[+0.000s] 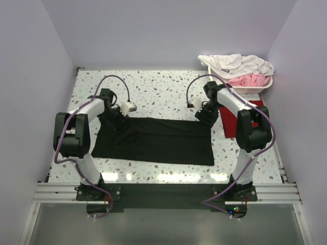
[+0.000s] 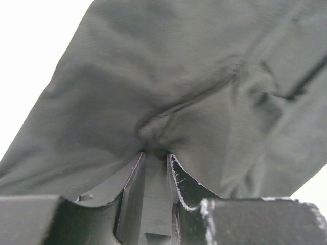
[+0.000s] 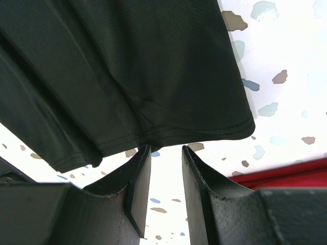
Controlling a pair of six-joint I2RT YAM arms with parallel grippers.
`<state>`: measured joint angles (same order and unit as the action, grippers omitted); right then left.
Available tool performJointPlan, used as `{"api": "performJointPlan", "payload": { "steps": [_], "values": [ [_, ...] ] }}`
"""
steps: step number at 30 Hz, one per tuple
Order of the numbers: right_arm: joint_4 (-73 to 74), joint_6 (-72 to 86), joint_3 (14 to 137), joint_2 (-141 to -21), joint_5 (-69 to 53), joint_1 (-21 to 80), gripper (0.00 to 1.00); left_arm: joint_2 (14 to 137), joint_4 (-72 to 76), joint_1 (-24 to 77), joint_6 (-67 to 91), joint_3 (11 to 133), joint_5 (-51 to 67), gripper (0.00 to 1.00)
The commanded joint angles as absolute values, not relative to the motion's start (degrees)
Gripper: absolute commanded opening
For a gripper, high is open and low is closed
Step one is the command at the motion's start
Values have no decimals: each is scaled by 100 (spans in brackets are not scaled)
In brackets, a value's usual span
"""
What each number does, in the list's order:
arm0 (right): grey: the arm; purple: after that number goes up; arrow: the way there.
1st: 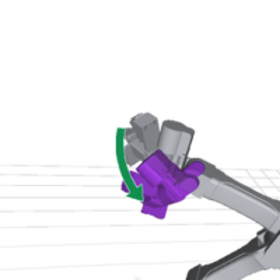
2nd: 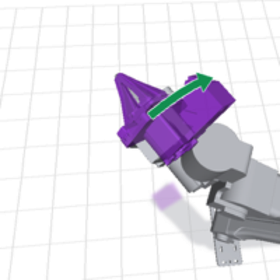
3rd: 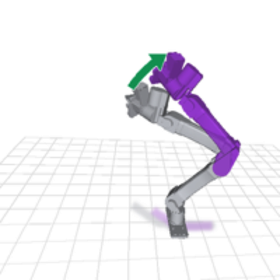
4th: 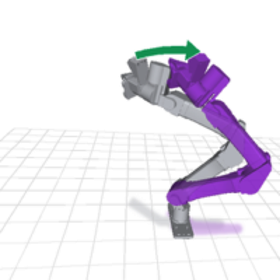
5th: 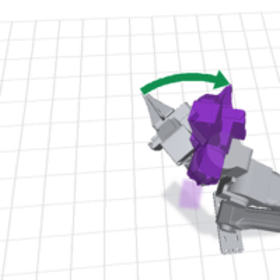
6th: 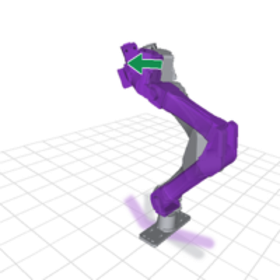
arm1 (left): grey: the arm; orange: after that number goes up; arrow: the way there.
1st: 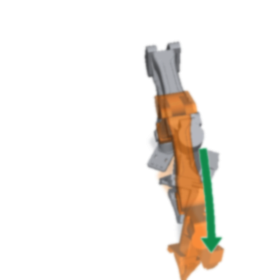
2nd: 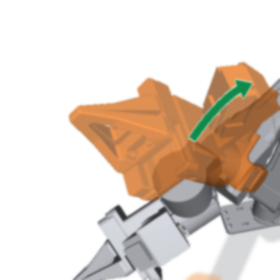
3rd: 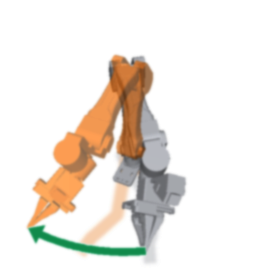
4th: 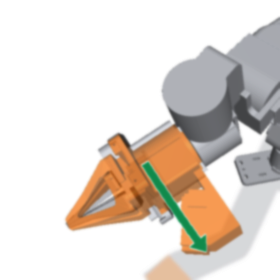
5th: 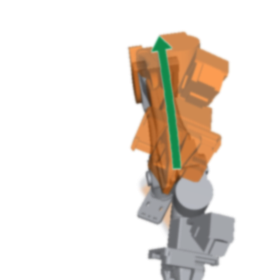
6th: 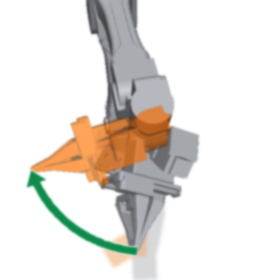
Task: Fold and stack the t-shirts
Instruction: Fold the tshirt
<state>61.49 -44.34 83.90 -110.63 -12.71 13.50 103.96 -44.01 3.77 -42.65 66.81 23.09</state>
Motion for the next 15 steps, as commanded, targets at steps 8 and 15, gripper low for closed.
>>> {"api": "performJointPlan", "payload": {
  "steps": [8, 15],
  "values": [
    [6073, -4368, 8534, -11109, -1301, 1354, 34, 9817, -4719, 404, -4667, 6548, 3040, 28],
    [6091, -4351, 8508, -11083, -1310, 1354, 34, 9984, -4527, 448, -4273, 6688, 2778, 36]
  ]
}}
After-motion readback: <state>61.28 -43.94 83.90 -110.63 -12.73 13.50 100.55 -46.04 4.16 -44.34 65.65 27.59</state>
